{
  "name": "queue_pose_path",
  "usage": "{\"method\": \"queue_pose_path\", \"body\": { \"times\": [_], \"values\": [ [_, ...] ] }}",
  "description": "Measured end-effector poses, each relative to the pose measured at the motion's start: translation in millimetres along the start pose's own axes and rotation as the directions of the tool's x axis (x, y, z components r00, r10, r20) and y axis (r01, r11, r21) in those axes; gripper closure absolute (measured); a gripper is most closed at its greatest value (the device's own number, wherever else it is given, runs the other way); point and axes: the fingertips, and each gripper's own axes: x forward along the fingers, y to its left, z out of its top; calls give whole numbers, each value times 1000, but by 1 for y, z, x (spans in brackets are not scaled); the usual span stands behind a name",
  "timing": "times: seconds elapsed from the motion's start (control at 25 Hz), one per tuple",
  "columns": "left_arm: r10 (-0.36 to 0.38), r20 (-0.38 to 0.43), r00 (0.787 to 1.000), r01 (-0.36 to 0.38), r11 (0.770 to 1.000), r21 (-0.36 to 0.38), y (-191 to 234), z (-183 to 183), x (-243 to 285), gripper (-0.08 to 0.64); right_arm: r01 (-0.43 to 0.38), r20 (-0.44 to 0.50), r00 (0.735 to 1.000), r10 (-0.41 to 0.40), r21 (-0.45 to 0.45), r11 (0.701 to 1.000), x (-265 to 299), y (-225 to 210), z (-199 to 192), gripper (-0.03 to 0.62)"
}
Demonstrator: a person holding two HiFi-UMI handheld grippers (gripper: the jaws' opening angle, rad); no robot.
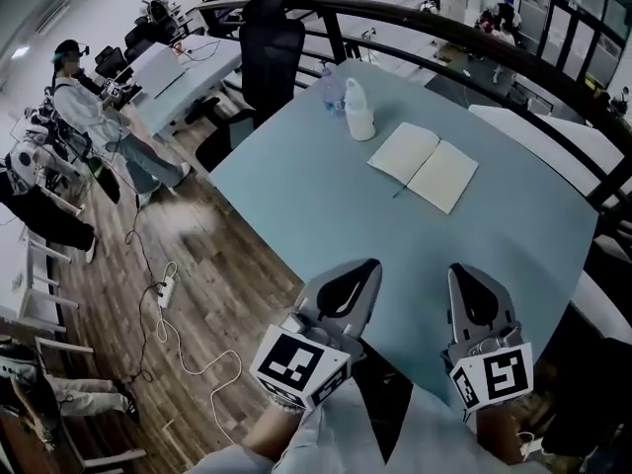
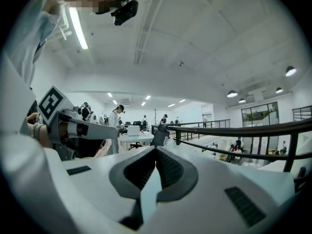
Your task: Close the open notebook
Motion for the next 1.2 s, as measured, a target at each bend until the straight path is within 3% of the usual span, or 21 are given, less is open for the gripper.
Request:
{"method": "queue_pose_path", "body": {
  "times": [0.32, 0.68, 1.04, 1.2],
  "values": [
    [-155, -37, 987, 155, 988, 3, 48, 1, 29, 557, 84, -18, 996, -83, 5, 996, 52, 6, 11, 591],
    [-274, -100, 957, 267, 961, -75, 88, -7, 80, 557, 231, -63, 971, -229, 29, 972, 84, -18, 6, 591],
    [-384, -141, 912, 361, 918, -164, 108, -27, 122, 557, 335, -96, 939, -331, 21, 942, 102, -31, 1, 591],
    [-455, -169, 874, 404, 875, -269, 109, -44, 136, 557, 374, -125, 921, -368, 27, 927, 106, -38, -5, 591]
  ]
}}
